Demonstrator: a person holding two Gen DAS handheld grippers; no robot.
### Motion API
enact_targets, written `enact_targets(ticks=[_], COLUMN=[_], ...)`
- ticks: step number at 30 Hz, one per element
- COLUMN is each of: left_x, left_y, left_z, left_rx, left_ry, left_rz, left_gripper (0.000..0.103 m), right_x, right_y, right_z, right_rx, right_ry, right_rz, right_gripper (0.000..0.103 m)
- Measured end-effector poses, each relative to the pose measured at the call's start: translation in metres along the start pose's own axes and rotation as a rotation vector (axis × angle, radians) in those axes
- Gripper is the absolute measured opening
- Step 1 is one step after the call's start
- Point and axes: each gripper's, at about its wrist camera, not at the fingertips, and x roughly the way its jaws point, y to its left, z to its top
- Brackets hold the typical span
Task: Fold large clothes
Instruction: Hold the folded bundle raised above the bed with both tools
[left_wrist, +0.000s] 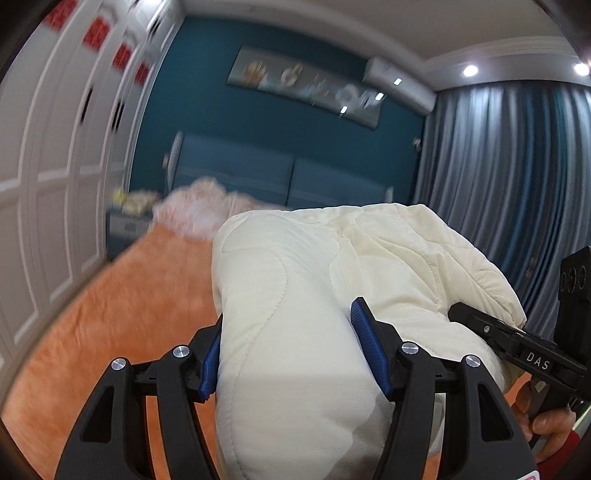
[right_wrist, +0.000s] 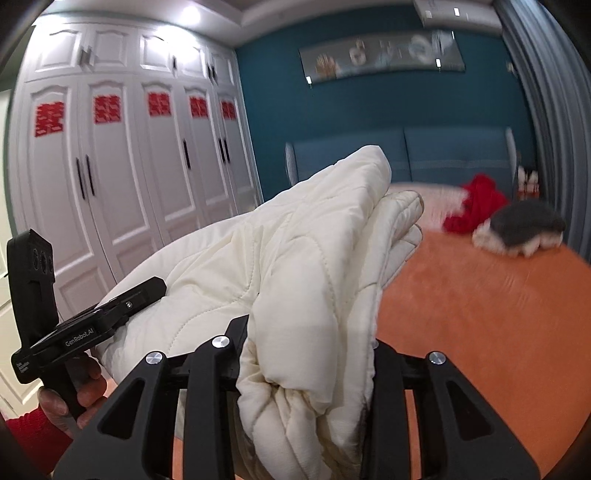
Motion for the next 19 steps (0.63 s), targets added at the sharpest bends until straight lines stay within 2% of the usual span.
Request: enact_targets(ticks=[4, 9, 11, 14, 17, 19], left_x=[0.044, 0.083, 0.088, 0.074, 0.053, 0.033], left_y=[0.035, 0.072, 0.087, 0.097, 0.102, 0.108], left_z=[-0.043, -0.113, -0.147, -0.173, -0.187, -0.184], left_rx=[-0.045, -0.111, -0.152, -0.178, -0.205, -0.246], left_ry=[0.116, 0.27, 0.338, 0.363, 0.415, 0.457], left_rz=[0.035, 0.107, 0.142, 0.135, 0.117, 0.119], left_gripper=[0.06, 0.06, 0.062, 0.066, 0.07, 0.07], right_x=[0.055, 0.115, 0.128, 0.121, 0.098, 0.078], right_y=[-0.015, -0.028, -0.03, -0.037, -0.045, -0.05], right_z=[-0.047, -0.131, -0.166, -0.2, -0.212, -0.212], right_rx=[0.058, 0.131, 0.161, 0.239, 0.325, 0.342], right_ry=[0.119, 0.327, 0.407, 0.436, 0.479, 0.481], right_rz=[0.0, 0.002, 0.009, 0.049, 0.088, 0.078], right_gripper=[0.03, 0.031, 0.038, 0.053, 0.067, 0.07])
